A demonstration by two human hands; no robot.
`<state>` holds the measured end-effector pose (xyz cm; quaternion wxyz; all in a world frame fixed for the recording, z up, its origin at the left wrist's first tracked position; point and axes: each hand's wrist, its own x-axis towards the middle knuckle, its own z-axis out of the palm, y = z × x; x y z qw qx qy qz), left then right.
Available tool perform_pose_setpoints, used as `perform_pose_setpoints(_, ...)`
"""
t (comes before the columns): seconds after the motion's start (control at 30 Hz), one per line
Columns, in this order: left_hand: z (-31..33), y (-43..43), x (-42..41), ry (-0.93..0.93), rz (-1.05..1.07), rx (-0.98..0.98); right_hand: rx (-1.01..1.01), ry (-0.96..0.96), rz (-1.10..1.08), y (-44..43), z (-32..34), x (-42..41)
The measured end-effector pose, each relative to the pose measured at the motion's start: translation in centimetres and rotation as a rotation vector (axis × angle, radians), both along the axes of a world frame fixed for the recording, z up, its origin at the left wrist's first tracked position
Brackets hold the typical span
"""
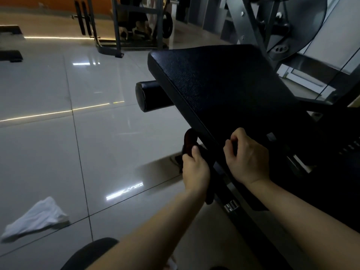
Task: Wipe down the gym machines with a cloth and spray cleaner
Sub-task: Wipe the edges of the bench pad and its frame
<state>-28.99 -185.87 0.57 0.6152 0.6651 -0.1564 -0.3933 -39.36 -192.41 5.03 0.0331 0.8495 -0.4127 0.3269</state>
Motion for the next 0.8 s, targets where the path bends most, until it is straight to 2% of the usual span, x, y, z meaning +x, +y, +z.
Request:
perform_pose_setpoints(0.13,1.0,-2.5,2.7,0.151,-0.009,0.007,0.007,-0.008,0.005,-0.1,-0.1,-0.1)
perform_pose_setpoints(0.23,1.7,-4.6,6.7,0.095,-0.179,0.039,0.021,-0.018,0.008,-0.2,-0.1,-0.1)
perform_pose_setpoints(0.3,2.1,-5.2,7.9,0.102,-0.214,-0.019,0.014,-0.013,-0.003,-0.3,-0.2,-0.2)
perform_pose_setpoints(0.4,1.8,-4.5,7.2,0.247,-0.225,-0.110,0.013,-0.012,-0.006,-0.1,-0.2,-0.1)
perform_pose_setpoints(0.43,1.4,-4.2,6.7,0.228,-0.208,-0.078,0.009,-0.009,-0.011,-0.2,-0.2,-0.1)
perform_pose_setpoints(0.5,1.1,-3.2,4.9,0.045,-0.144,0.018,-0.010,-0.001,-0.020,-0.1,-0.1,0.0)
perform_pose_setpoints(0.57,1.0,-1.6,2.9,-0.129,-0.045,0.029,-0.024,0.014,-0.030,0.1,-0.1,0.1)
perform_pose_setpoints(0.63,0.9,0.2,0.7,-0.186,0.008,0.020,-0.032,0.025,-0.033,0.1,-0.1,0.1)
perform_pose_setpoints(0.73,0.4,2.4,-0.5,-0.185,-0.073,0.048,-0.019,0.023,-0.023,0.1,-0.1,0.0)
perform_pose_setpoints(0.8,0.0,3.4,0.5,-0.316,-0.175,0.111,-0.006,0.015,-0.019,-0.1,-0.1,-0.1)
